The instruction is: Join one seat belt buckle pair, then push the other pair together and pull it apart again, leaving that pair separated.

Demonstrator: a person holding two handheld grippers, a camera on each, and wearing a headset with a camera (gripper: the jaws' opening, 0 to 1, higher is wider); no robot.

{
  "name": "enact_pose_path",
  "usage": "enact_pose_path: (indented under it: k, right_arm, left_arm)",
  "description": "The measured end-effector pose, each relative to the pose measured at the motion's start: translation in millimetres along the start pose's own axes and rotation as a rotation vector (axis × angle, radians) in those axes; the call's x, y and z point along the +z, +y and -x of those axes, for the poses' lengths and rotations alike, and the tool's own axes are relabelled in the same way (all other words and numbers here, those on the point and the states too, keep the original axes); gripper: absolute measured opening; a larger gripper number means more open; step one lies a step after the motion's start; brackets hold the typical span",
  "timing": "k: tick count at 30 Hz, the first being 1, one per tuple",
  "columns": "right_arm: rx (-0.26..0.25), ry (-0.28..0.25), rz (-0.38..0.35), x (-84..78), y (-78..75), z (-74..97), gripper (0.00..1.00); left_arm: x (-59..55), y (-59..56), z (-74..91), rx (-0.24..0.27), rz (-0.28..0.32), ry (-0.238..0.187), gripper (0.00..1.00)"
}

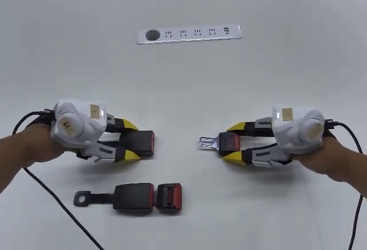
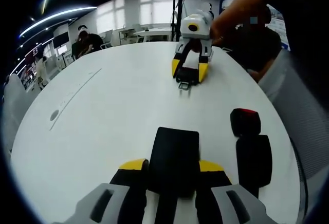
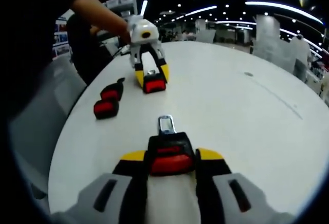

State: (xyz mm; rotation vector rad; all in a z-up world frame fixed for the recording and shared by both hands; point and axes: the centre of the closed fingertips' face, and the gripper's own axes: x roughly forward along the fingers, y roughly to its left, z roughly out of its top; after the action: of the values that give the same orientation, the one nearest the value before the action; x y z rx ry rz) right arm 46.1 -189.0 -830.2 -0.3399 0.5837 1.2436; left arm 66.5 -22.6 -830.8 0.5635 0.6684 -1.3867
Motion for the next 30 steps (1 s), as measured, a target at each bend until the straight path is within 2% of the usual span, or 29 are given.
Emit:
enact_pose_path:
  k: [11, 25, 30]
  right_arm:
    - [0.033, -0.009, 0.007, 10.8, 3.0, -21.8, 0.36]
    - [0.066, -0.049, 0.014, 34.2, 11.5, -53.7, 0.36]
    - [0.080, -0.048, 0.020, 42.7, 14.2, -67.2, 0.36]
  left_arm:
    - [0.0, -1.7, -1.1, -0.003, -0.003, 0.003, 0.37]
    - [-0.1, -2.6, -1.3, -0.008, -0.012, 0.011, 0.37]
    - [-0.2, -3.1, -1.3, -0.010, -0.017, 0.010, 0.37]
